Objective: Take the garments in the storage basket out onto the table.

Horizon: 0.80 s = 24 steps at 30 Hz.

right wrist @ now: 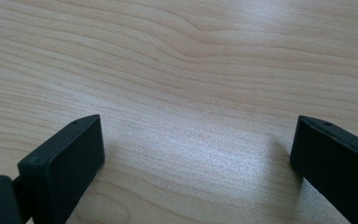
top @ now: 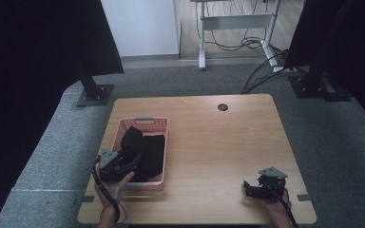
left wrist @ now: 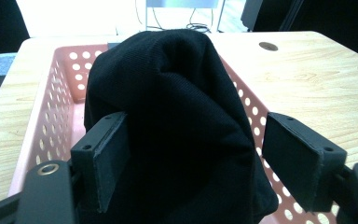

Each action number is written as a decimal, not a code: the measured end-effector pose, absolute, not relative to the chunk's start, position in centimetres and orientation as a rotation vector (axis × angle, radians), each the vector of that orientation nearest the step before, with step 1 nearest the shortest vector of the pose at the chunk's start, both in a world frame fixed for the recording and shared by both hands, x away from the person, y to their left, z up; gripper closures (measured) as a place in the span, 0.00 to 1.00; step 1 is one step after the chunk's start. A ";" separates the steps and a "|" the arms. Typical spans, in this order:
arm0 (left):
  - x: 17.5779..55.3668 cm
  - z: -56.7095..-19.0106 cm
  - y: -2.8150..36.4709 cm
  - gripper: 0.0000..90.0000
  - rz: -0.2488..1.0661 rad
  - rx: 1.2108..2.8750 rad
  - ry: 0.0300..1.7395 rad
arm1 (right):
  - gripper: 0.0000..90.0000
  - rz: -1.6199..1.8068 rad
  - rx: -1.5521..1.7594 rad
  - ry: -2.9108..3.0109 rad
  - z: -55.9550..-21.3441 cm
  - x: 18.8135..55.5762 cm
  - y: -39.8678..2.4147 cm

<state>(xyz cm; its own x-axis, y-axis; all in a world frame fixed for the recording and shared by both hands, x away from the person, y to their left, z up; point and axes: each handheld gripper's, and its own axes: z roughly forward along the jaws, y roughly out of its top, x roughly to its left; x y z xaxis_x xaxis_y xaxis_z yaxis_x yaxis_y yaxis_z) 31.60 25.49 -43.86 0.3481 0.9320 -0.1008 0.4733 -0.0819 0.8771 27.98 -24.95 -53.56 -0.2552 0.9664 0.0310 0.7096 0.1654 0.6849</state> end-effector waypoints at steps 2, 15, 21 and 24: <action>31.7 -43.8 25.4 0.25 0.638 1.708 1.263 | 0.03 0.835 1.587 2.034 -53.6 28.0 -25.0; 32.7 -44.1 25.3 0.25 0.628 1.698 1.291 | 0.03 0.834 1.587 2.034 -53.6 28.0 -25.0; 33.3 -44.1 25.1 0.25 0.635 1.703 1.304 | 0.03 0.834 1.587 2.034 -53.6 28.0 -25.0; 33.5 -44.1 25.0 0.25 0.644 1.710 1.308 | 0.03 0.834 1.587 2.034 -53.6 28.0 -25.0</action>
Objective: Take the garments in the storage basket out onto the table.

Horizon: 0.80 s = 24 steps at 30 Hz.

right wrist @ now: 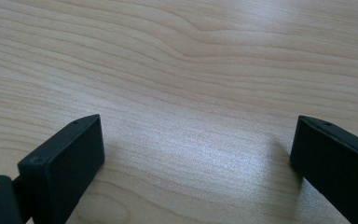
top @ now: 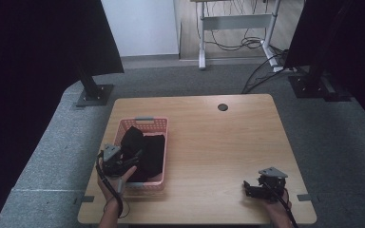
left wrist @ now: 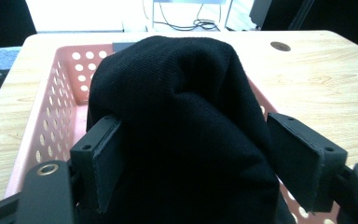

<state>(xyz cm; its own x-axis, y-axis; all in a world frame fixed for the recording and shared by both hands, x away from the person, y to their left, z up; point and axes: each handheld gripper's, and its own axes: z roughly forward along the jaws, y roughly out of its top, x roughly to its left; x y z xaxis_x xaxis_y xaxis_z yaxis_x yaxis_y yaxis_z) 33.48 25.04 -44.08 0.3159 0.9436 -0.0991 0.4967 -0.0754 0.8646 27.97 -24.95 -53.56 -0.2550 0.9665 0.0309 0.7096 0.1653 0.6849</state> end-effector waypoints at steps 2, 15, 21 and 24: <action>33.6 -44.1 24.9 0.25 0.652 1.718 1.312 | 0.03 0.835 1.587 2.034 -53.6 28.0 -24.9; 34.9 -44.3 24.6 0.25 0.656 1.723 1.341 | 0.03 0.834 1.587 2.034 -53.6 28.0 -24.9; 35.2 -44.2 24.3 0.27 0.664 1.730 1.358 | 0.03 0.835 1.587 2.034 -53.6 28.0 -24.9; 35.3 -44.1 24.2 0.29 0.663 1.735 1.373 | 0.03 0.835 1.587 2.034 -53.6 28.0 -25.0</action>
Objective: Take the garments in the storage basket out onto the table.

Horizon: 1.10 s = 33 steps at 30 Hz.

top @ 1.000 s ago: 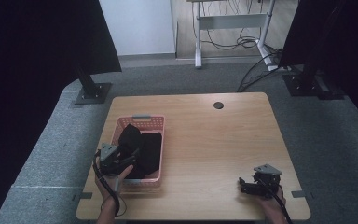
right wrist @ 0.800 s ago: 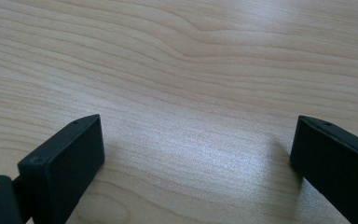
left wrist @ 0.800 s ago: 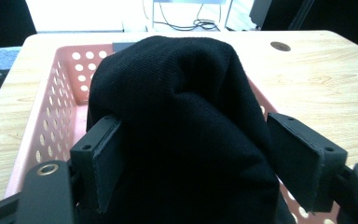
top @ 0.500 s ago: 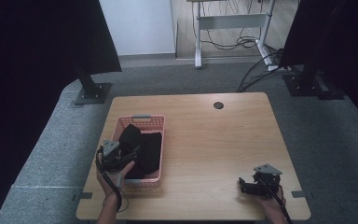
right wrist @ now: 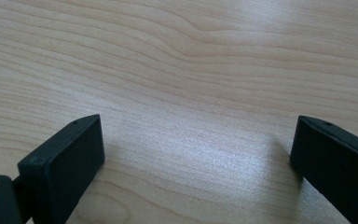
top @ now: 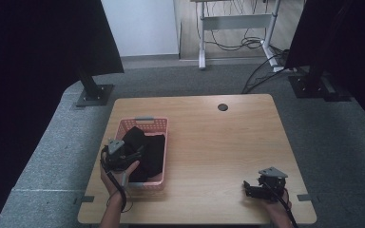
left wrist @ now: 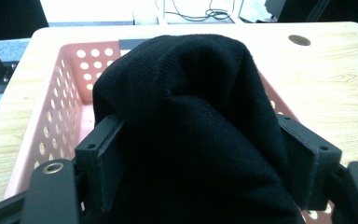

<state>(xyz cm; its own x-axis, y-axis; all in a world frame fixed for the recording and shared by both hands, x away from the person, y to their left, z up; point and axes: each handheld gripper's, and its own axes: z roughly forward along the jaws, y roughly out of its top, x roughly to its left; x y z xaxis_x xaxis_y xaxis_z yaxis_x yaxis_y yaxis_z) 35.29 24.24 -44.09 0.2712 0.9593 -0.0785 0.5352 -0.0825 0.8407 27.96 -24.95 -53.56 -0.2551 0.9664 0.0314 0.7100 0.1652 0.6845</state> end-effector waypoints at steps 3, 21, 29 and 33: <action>35.4 -44.0 24.2 0.30 0.661 1.735 1.388 | 0.03 0.835 1.587 2.034 -53.6 28.0 -24.9; 35.2 -44.3 24.5 0.62 0.639 1.703 1.390 | 0.03 0.836 1.584 2.037 -53.6 27.9 -25.0; 34.7 -44.4 24.4 0.72 0.654 1.678 1.386 | 0.03 0.836 1.581 2.038 -53.6 27.9 -25.0; 34.5 -44.4 24.3 0.72 0.665 1.673 1.374 | 0.03 0.836 1.581 2.038 -53.6 27.9 -25.0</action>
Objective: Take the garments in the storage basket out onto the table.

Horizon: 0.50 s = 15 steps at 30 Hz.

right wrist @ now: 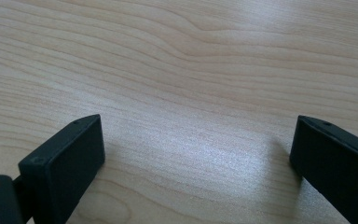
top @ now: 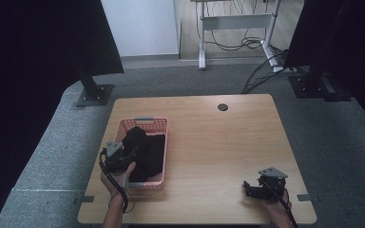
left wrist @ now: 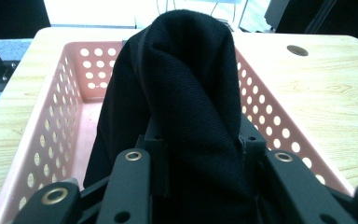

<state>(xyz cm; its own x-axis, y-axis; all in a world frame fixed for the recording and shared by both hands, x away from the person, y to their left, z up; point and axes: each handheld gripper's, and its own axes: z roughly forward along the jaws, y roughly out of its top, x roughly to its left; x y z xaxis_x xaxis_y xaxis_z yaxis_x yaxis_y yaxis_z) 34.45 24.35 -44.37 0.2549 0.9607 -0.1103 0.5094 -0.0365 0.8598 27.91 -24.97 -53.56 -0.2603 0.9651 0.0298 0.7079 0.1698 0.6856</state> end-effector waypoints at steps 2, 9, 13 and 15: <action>34.3 -44.3 24.3 0.73 0.669 1.670 1.365 | 0.03 0.836 1.581 2.038 -53.6 27.9 -25.0; 33.6 -44.3 24.6 0.73 0.664 1.646 1.332 | 0.03 0.838 1.579 2.039 -53.6 27.9 -25.0; 33.3 -44.3 24.8 0.73 0.660 1.636 1.321 | 0.03 0.838 1.578 2.039 -53.6 27.9 -25.0; 33.3 -44.3 24.9 0.73 0.666 1.632 1.317 | 0.03 0.839 1.577 2.039 -53.6 27.9 -25.0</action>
